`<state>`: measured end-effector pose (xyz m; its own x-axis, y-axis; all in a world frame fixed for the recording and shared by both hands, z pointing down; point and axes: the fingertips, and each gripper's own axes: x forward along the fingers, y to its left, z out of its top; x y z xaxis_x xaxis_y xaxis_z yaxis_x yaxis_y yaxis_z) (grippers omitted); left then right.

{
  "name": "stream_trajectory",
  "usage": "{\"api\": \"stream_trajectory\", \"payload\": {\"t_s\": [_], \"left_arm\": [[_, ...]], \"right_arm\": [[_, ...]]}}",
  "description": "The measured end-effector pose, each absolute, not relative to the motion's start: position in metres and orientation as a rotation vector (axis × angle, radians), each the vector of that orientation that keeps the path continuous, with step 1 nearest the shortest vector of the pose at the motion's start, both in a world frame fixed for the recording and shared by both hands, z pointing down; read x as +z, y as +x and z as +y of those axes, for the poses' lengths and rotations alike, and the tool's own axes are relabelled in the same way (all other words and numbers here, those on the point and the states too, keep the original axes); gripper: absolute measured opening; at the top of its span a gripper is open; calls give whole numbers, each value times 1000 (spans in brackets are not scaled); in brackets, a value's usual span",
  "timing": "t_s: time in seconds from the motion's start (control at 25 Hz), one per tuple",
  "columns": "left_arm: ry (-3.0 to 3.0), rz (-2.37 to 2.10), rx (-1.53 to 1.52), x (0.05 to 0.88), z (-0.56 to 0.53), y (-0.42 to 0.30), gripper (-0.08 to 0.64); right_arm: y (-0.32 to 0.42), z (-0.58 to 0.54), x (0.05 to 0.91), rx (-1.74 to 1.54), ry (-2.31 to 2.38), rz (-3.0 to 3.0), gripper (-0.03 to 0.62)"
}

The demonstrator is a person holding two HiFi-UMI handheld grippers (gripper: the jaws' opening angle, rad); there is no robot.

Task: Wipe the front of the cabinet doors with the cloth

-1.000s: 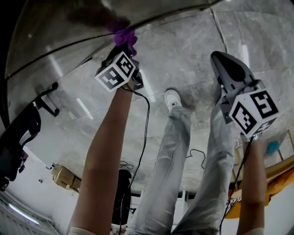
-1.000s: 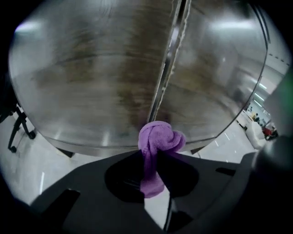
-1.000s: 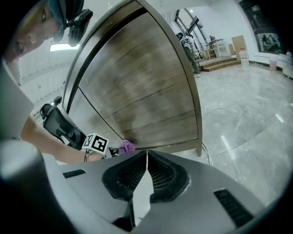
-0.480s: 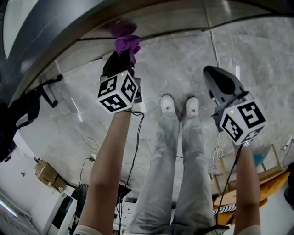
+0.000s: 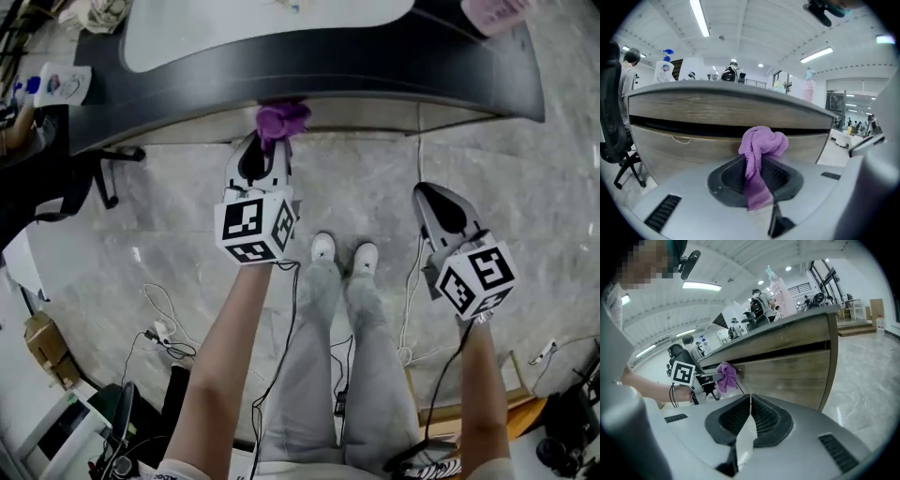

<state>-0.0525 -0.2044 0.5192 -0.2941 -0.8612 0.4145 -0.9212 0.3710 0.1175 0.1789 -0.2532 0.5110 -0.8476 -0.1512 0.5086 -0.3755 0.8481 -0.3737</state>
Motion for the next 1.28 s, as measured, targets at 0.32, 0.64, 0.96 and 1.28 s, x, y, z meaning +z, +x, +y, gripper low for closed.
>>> {"api": "stream_trajectory", "payload": {"t_s": [0.32, 0.64, 0.96, 1.28], "left_arm": [[1607, -2172, -10, 416, -157, 4, 78], [1690, -2097, -75, 292, -97, 74, 78], [1709, -2193, -86, 184, -42, 83, 78], [1766, -2255, -226, 106, -12, 53, 78]], "right_arm": [[175, -202, 407, 666, 285, -2649, 29], [180, -153, 297, 608, 156, -2745, 29], [192, -135, 180, 595, 158, -2882, 29], [196, -116, 86, 444, 229, -2989, 29]]}}
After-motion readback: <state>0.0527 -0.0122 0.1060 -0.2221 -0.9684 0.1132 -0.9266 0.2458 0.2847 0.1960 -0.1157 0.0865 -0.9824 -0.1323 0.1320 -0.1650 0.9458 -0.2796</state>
